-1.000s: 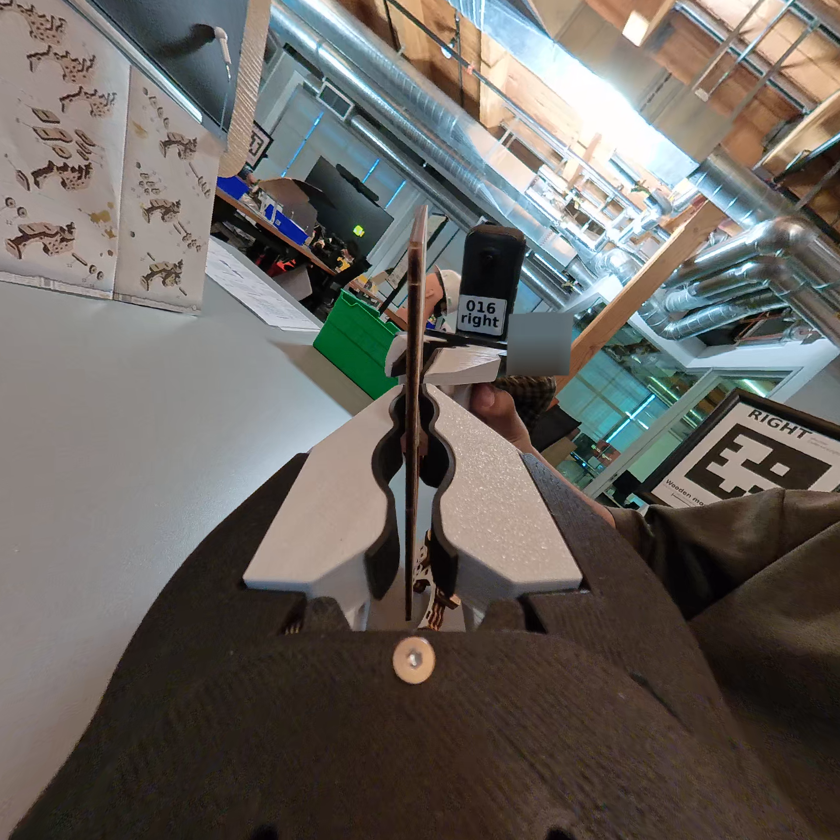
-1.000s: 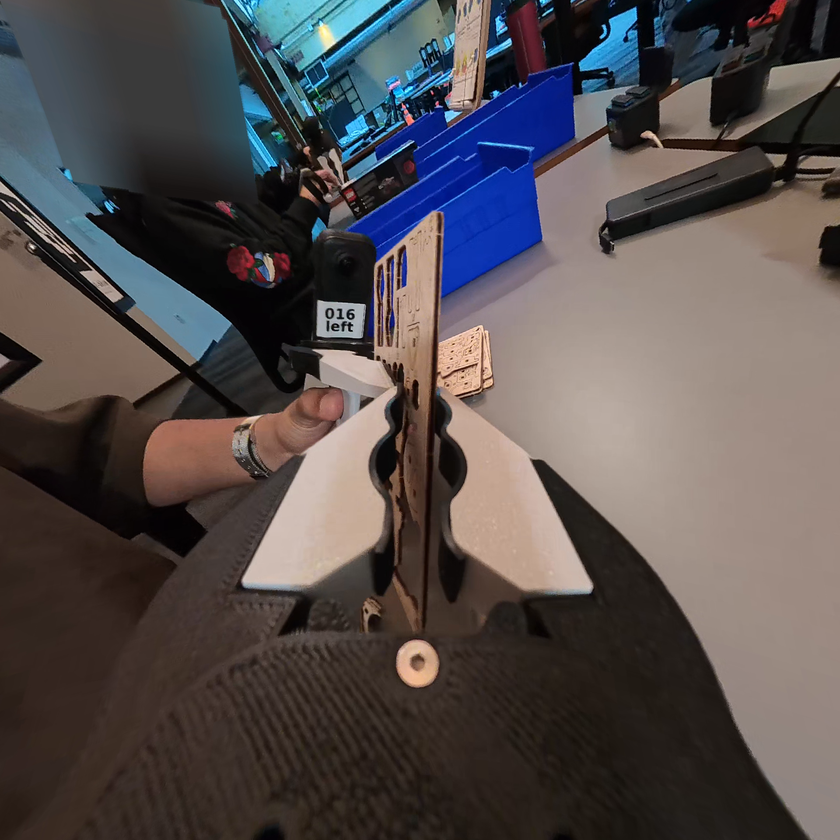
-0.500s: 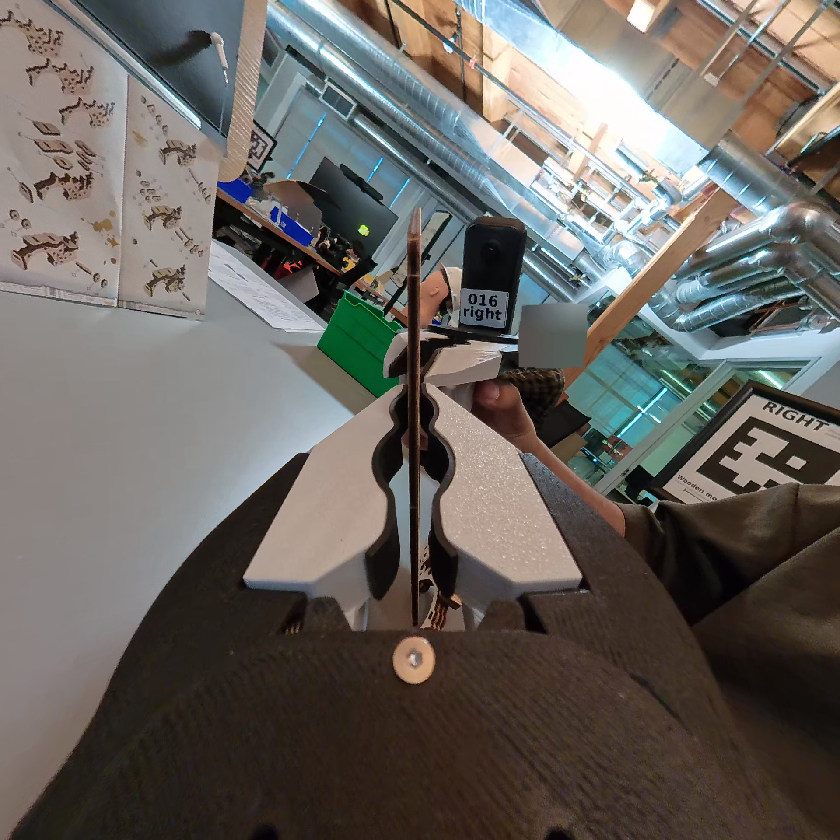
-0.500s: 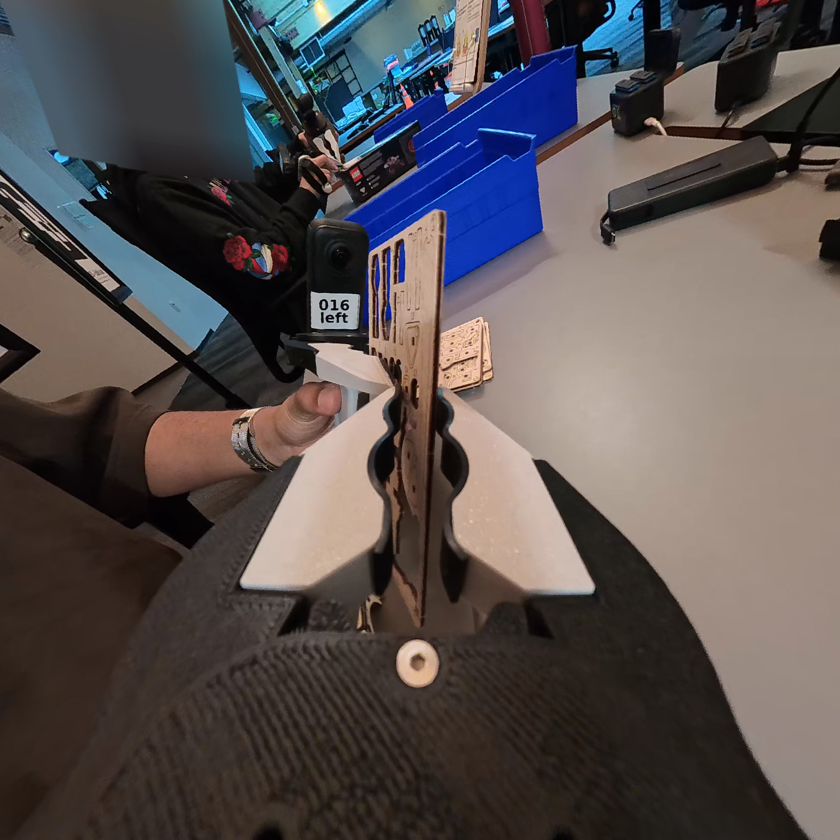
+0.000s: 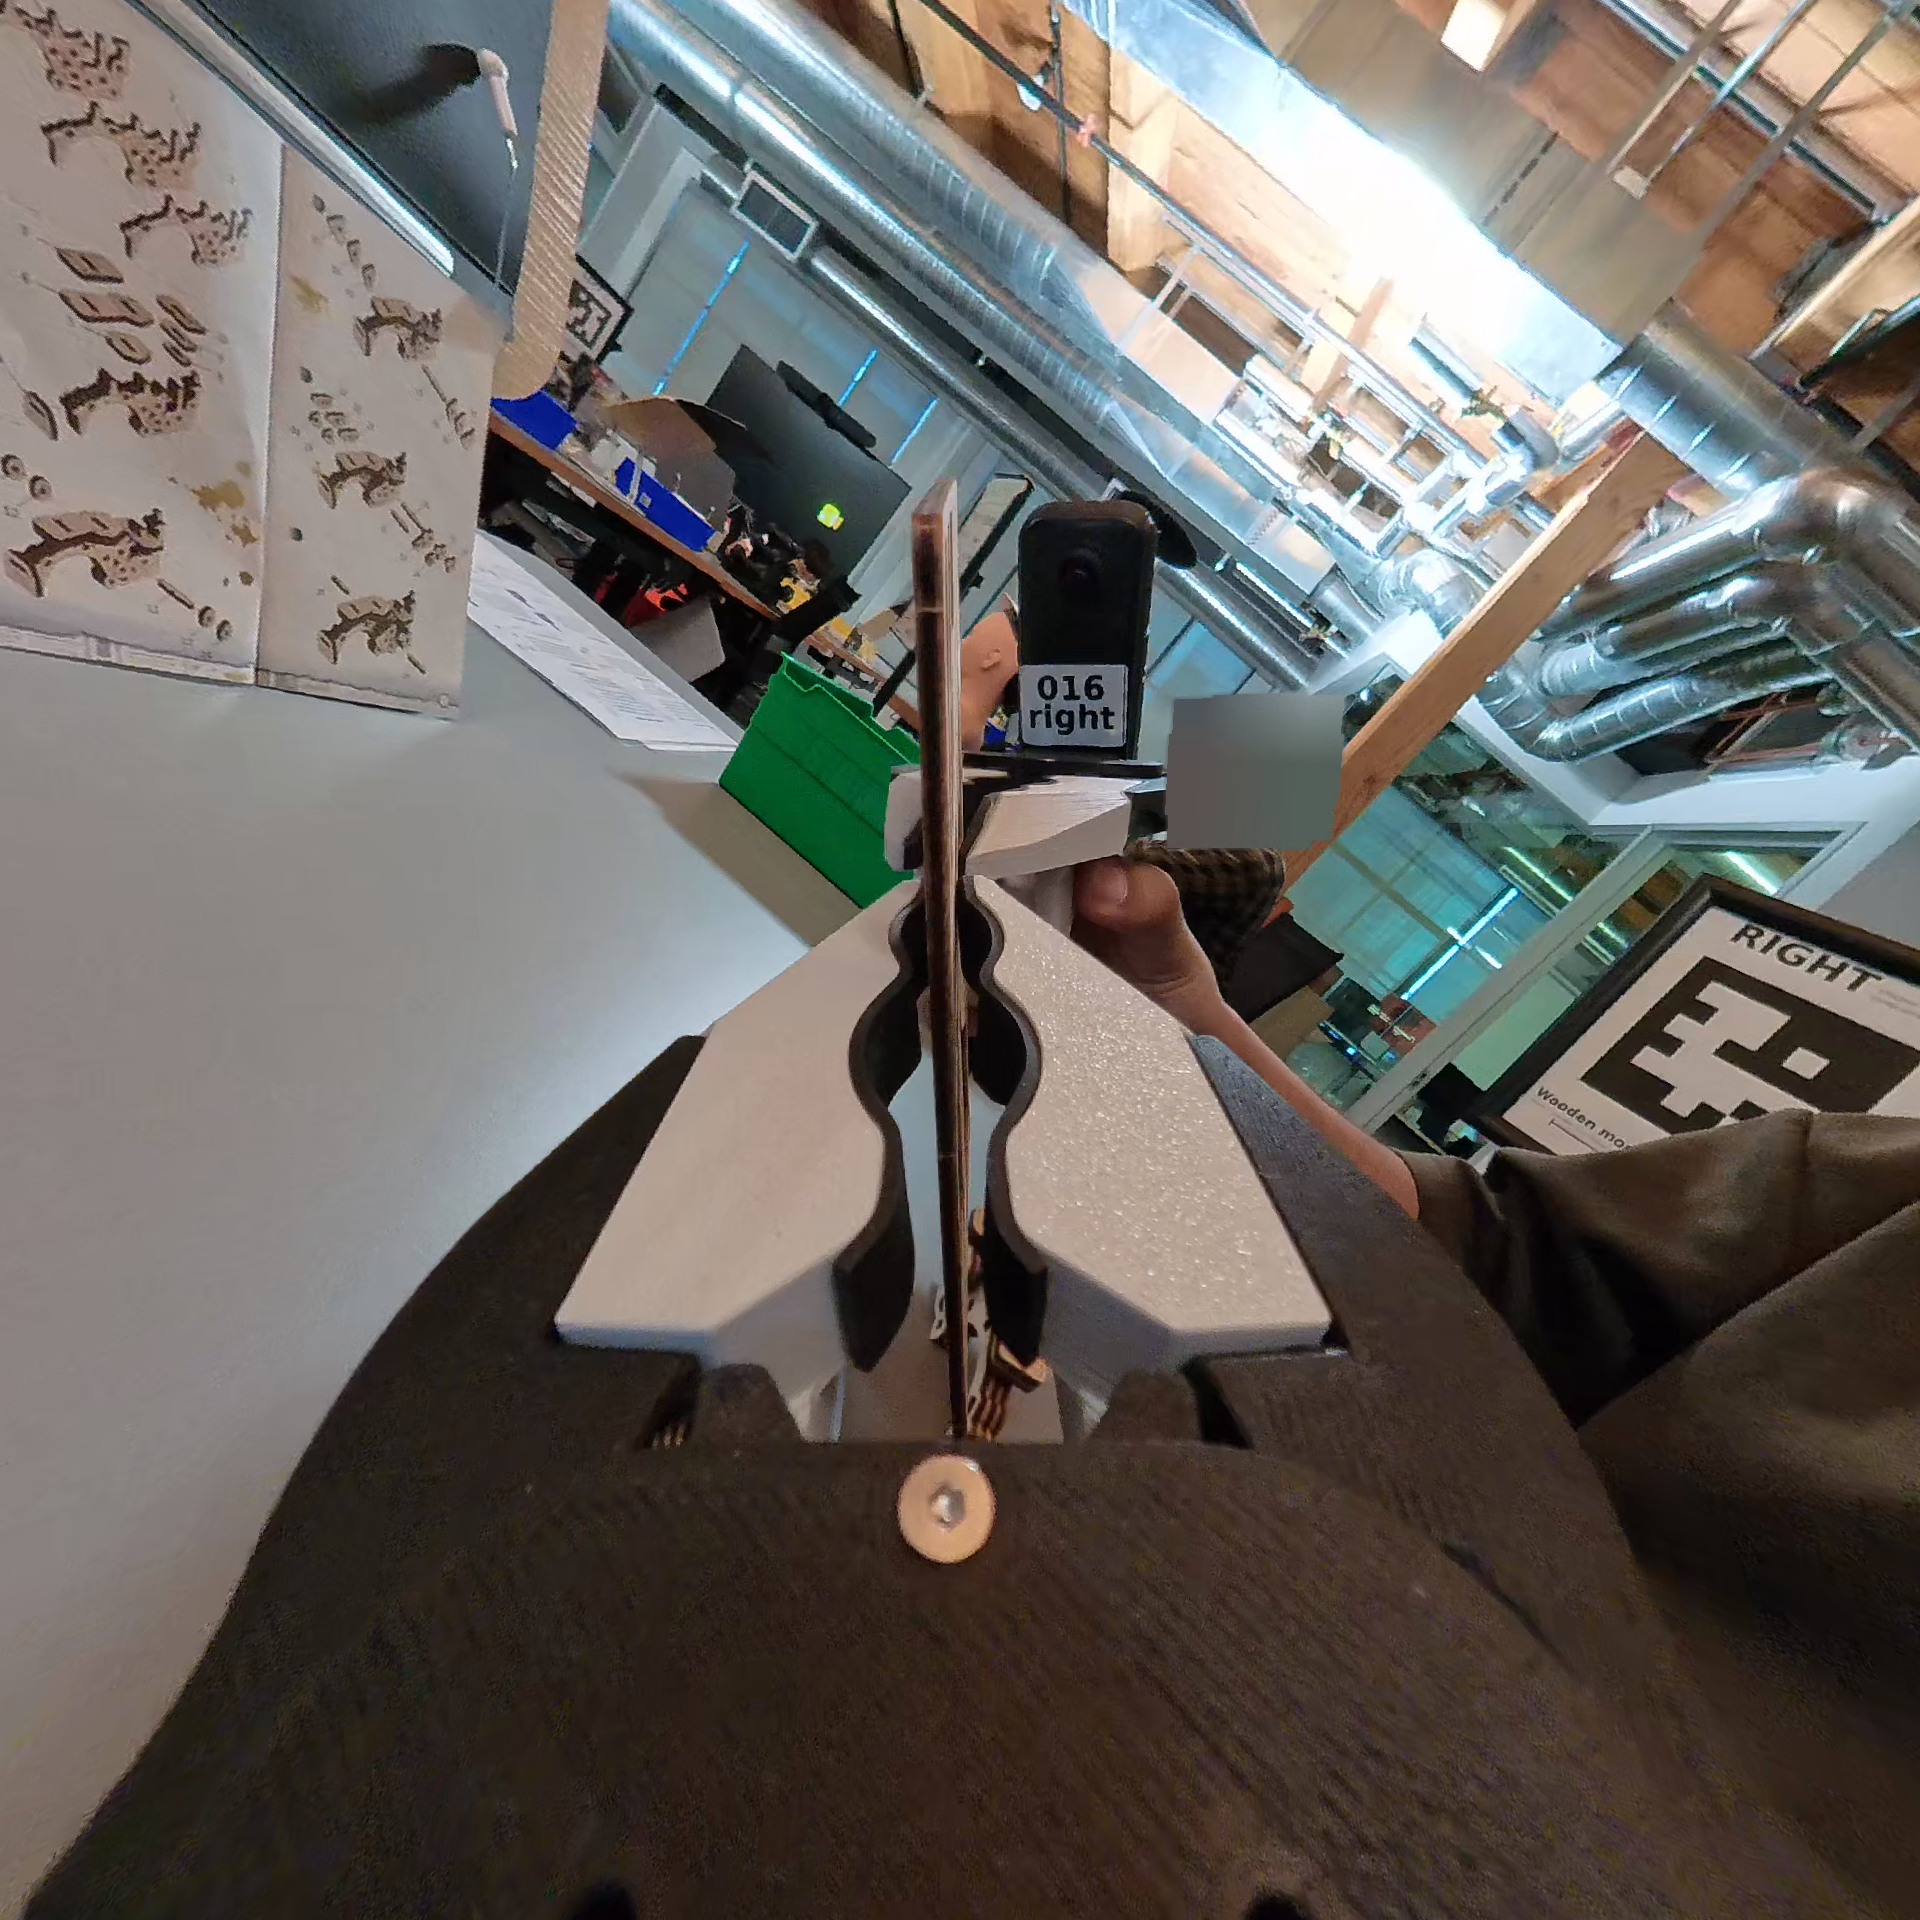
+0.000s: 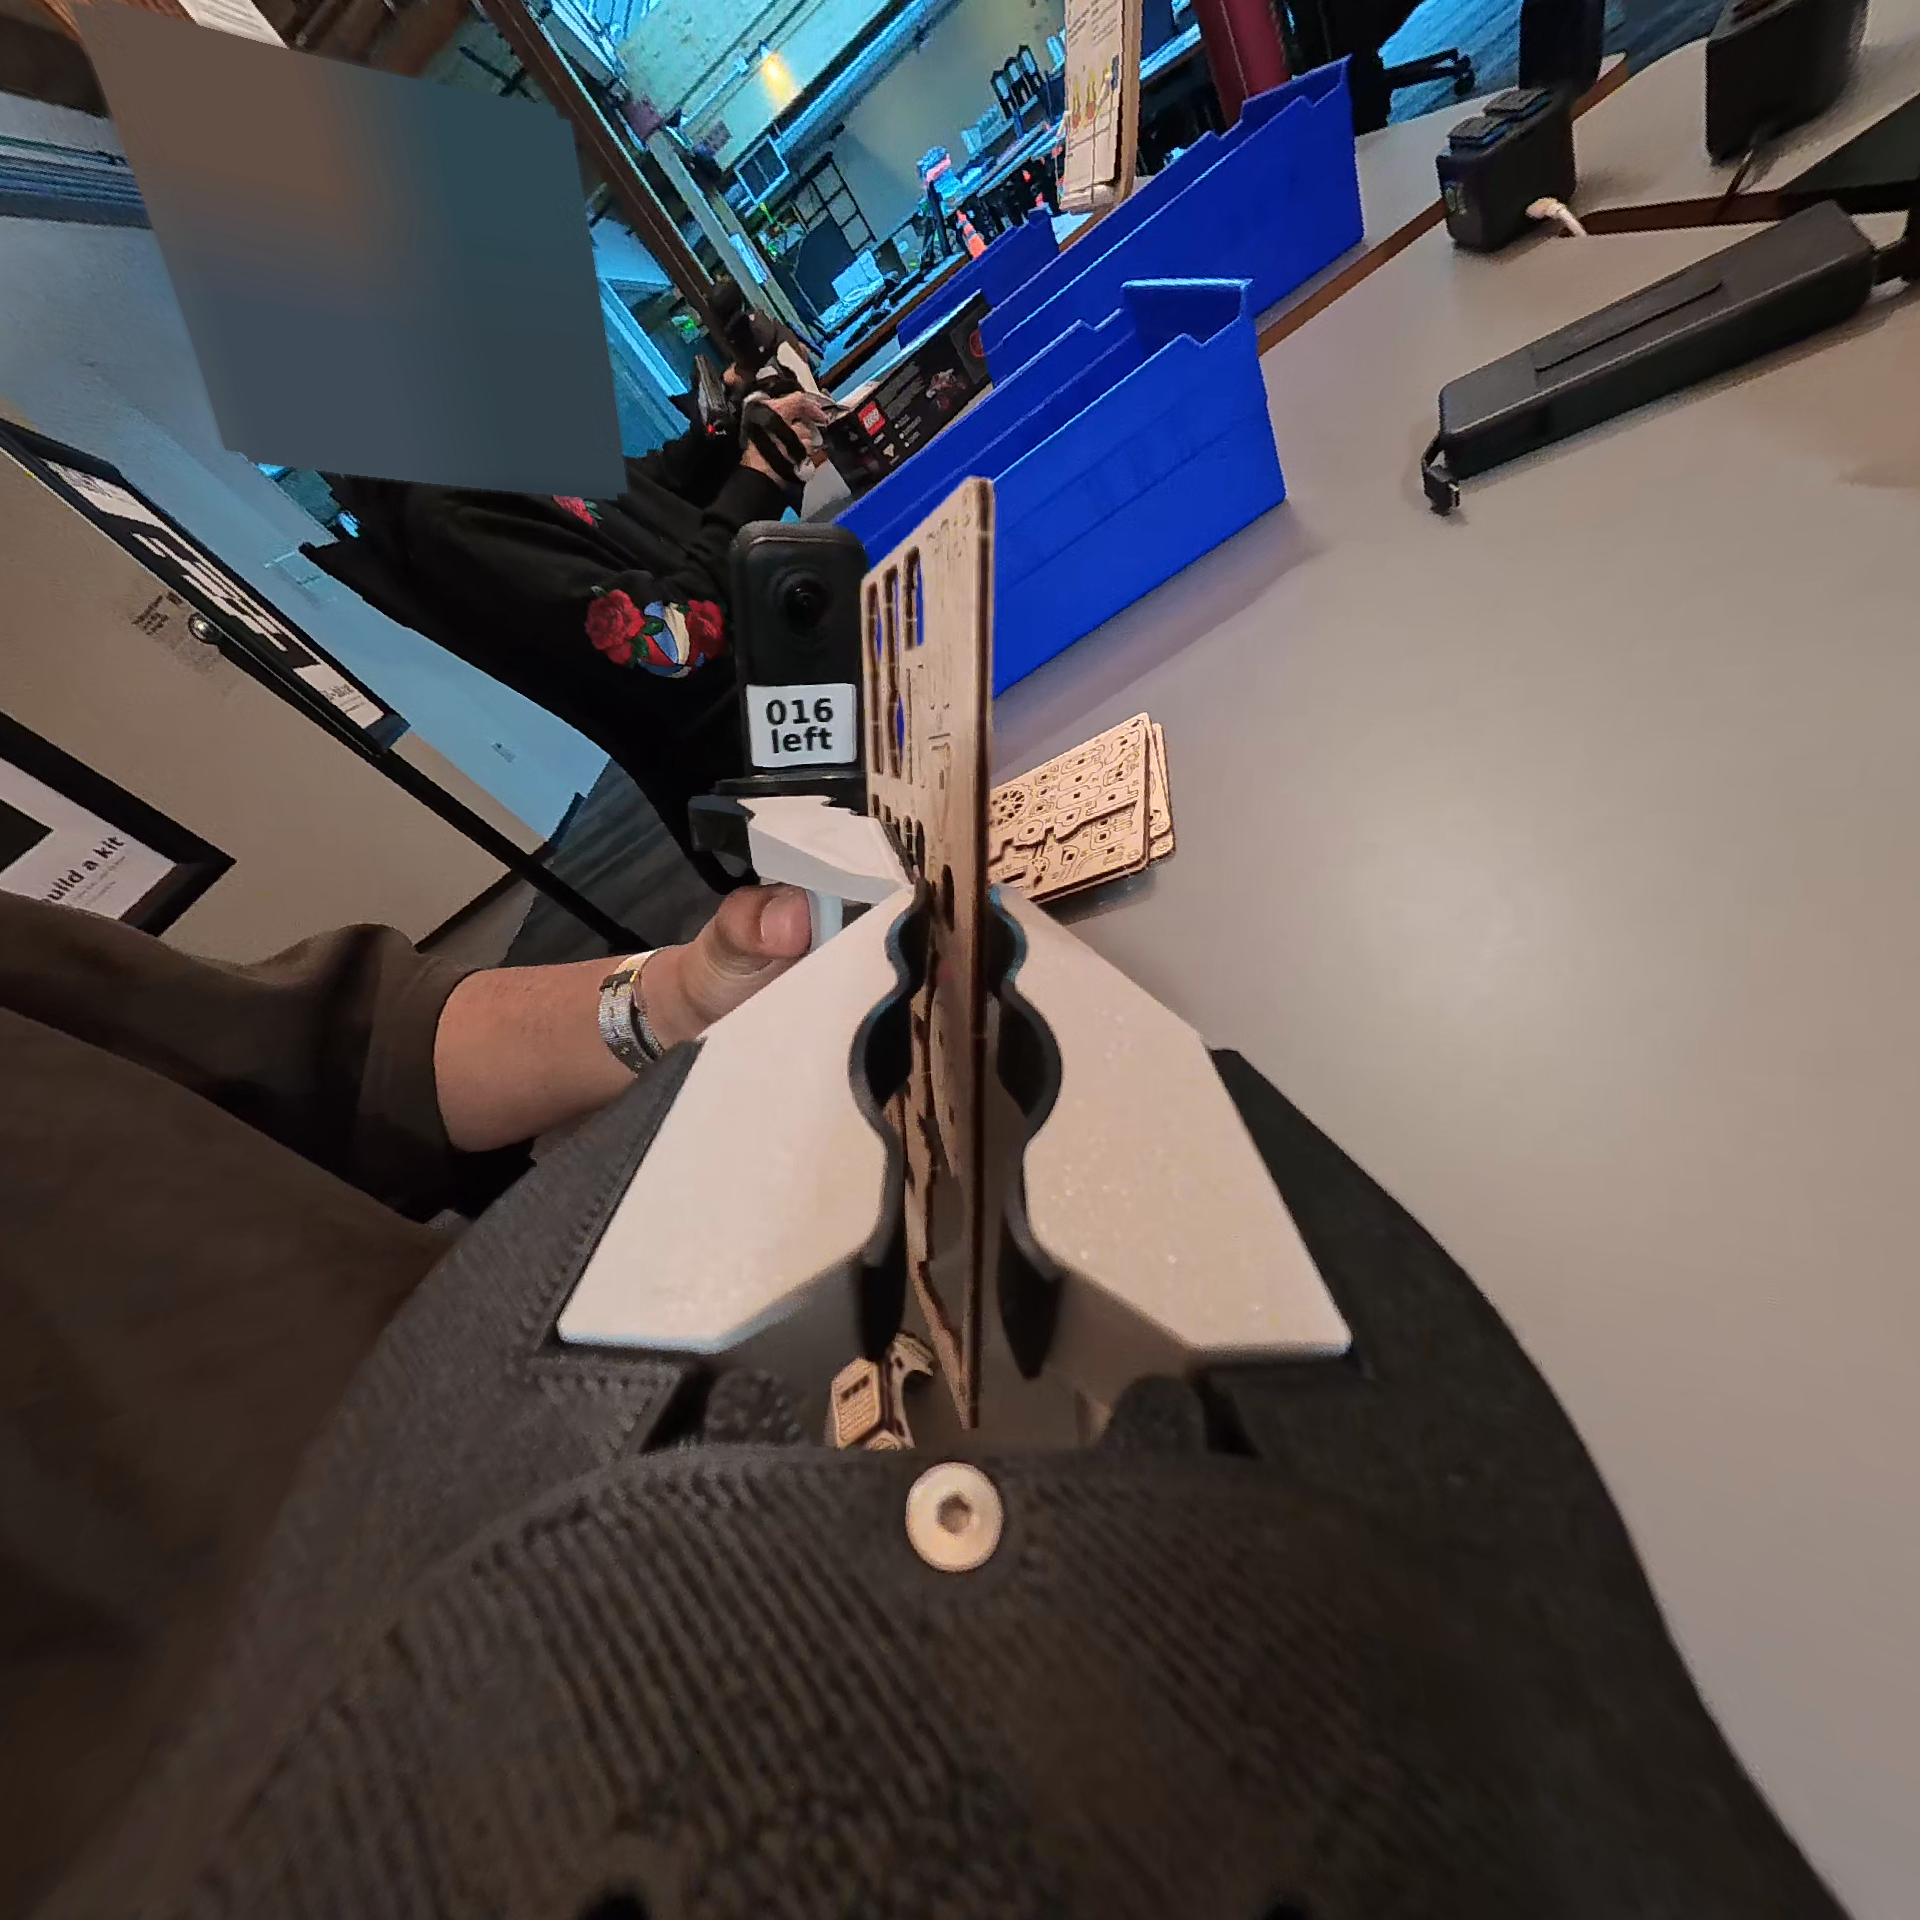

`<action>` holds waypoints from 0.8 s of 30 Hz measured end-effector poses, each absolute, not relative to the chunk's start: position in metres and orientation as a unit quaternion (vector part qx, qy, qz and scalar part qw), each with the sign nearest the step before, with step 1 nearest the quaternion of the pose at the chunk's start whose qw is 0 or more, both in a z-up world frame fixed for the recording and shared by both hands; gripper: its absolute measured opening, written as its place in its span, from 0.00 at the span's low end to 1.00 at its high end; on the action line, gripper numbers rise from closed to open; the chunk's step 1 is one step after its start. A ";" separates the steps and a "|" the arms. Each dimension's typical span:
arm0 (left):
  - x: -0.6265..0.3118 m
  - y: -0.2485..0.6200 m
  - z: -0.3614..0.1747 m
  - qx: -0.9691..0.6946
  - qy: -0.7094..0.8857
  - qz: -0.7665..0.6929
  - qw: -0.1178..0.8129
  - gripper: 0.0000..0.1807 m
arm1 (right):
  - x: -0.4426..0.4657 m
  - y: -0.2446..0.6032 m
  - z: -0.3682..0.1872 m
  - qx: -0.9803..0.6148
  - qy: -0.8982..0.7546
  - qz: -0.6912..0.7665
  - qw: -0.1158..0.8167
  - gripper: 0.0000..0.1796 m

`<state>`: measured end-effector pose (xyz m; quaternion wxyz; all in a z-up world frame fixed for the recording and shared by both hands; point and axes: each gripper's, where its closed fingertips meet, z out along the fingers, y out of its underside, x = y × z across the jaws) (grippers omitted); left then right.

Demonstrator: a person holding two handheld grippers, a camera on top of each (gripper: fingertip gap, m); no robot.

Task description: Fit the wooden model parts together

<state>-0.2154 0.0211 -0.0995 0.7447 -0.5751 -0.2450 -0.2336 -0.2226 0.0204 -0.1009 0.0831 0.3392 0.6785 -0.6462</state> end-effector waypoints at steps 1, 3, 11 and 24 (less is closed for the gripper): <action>-0.215 0.021 -0.100 -0.574 -0.248 -0.238 0.743 0.00 | -0.223 0.020 -0.101 0.340 0.677 -0.648 0.085 0.04; -0.216 0.022 -0.101 -0.577 -0.252 -0.236 0.740 0.00 | -0.223 0.021 -0.102 0.339 0.675 -0.649 0.084 0.04; -0.219 0.021 -0.102 -0.568 -0.263 -0.238 0.743 0.00 | -0.226 0.021 -0.105 0.346 0.674 -0.649 0.072 0.05; -0.218 0.021 -0.102 -0.563 -0.263 -0.245 0.744 0.00 | -0.227 0.019 -0.103 0.347 0.670 -0.653 0.066 0.06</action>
